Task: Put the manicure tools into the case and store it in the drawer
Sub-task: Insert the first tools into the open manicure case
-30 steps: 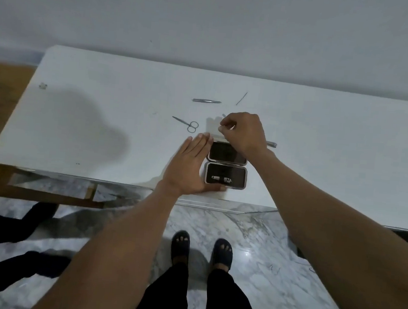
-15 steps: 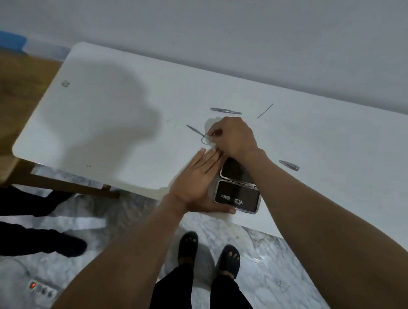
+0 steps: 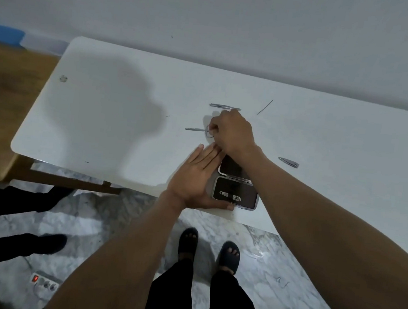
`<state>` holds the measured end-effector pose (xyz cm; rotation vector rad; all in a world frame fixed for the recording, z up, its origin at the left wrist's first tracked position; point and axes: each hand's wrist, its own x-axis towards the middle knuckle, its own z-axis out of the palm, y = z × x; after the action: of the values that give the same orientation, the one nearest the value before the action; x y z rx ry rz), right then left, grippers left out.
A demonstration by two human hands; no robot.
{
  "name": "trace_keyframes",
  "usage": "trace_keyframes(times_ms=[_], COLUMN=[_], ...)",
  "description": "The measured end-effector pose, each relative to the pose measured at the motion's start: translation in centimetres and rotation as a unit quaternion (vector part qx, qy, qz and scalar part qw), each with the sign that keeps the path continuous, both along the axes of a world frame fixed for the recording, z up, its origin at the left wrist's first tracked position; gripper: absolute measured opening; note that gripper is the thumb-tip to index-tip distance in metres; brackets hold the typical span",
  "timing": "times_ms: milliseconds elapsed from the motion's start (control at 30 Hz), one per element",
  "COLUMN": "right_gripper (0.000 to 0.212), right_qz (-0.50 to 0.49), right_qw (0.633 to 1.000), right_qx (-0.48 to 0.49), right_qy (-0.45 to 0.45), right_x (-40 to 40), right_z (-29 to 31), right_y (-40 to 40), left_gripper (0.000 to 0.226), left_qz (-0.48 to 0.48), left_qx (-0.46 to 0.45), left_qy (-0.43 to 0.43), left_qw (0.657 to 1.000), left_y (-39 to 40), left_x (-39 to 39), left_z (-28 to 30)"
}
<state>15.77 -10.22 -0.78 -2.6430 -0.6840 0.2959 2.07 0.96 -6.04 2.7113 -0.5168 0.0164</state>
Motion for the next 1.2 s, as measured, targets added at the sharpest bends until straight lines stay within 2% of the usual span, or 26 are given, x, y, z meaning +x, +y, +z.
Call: trace_keyframes(times_ms=[167, 400, 733, 967, 1200], right_gripper=[0.018, 0.015, 0.017, 0.012, 0.012], right_qz=[0.006, -0.067, -0.151, -0.153, -0.133], right_qw=[0.998, 0.997, 0.986, 0.986, 0.983], right_qx=[-0.049, -0.012, -0.048, -0.059, -0.113], right_qy=[-0.033, -0.043, -0.058, -0.035, -0.053], right_x=[-0.7, -1.3, -6.7, -12.1, -15.4], right_z=[-0.6, 1.3, 4.0, 3.0, 2.1], right_y=[0.4, -2.6, -8.6, -12.1, -14.3], left_gripper=[0.136, 0.14, 0.136, 0.137, 0.14], left_qz=[0.001, 0.002, 0.006, 0.004, -0.002], left_qx=[-0.006, 0.042, -0.014, 0.022, 0.02], left_qy=[0.0, 0.028, 0.014, 0.033, 0.034], left_qw=[1.0, 0.999, 1.0, 0.999, 0.999], left_y=[0.0, 0.0, 0.2, 0.2, 0.2], left_x=[0.0, 0.1, -0.3, -0.4, -0.7], left_z=[0.0, 0.4, 0.2, 0.6, 0.5])
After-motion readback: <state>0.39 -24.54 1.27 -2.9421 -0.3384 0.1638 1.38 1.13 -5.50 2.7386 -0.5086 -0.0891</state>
